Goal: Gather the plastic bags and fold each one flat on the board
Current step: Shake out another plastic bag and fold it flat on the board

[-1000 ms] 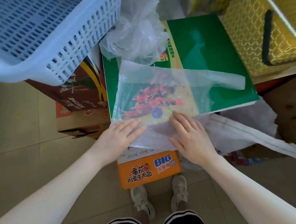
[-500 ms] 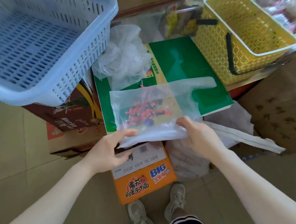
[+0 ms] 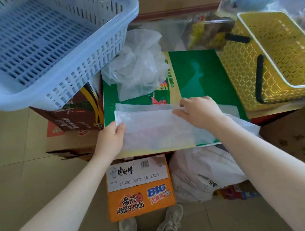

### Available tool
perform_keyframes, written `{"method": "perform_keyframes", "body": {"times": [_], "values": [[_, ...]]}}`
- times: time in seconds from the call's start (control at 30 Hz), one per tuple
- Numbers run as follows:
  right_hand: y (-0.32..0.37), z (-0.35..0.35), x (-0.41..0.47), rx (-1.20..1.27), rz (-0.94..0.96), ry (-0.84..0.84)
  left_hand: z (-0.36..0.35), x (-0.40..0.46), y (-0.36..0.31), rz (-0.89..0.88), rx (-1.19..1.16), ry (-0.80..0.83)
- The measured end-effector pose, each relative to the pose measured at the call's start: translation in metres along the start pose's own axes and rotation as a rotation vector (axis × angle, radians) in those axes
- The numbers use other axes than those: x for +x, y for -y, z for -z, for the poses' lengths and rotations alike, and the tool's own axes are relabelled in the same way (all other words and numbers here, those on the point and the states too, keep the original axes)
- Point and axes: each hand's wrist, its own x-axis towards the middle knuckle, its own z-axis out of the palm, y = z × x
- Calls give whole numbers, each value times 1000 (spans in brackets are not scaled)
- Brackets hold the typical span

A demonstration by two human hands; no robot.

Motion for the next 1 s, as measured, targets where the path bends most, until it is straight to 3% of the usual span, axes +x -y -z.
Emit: {"method": "perform_keyframes", "body": {"times": [0.2,0.4,0.47,0.53,0.6,0.73,1.0], "values": [[-9,-24,27,275,31,203,-17,23,-7,-26,303,-157],[-21,-43,27,239,1,141,-21,37,-16,-3,628,-236],[-17,-48,25,203,8,78,-25,40,-14,-120,734,-322],[-14,-50,24,182,9,29,-38,39,-14,-389,767,-391],[-11,-50,24,159,1,11,-54,36,-16,-588,720,-269],[-6,-47,32,118,-49,44,-62,31,-12,-440,750,15],[-1,-49,38,153,-152,71,-55,46,-6,-347,824,37]]}}
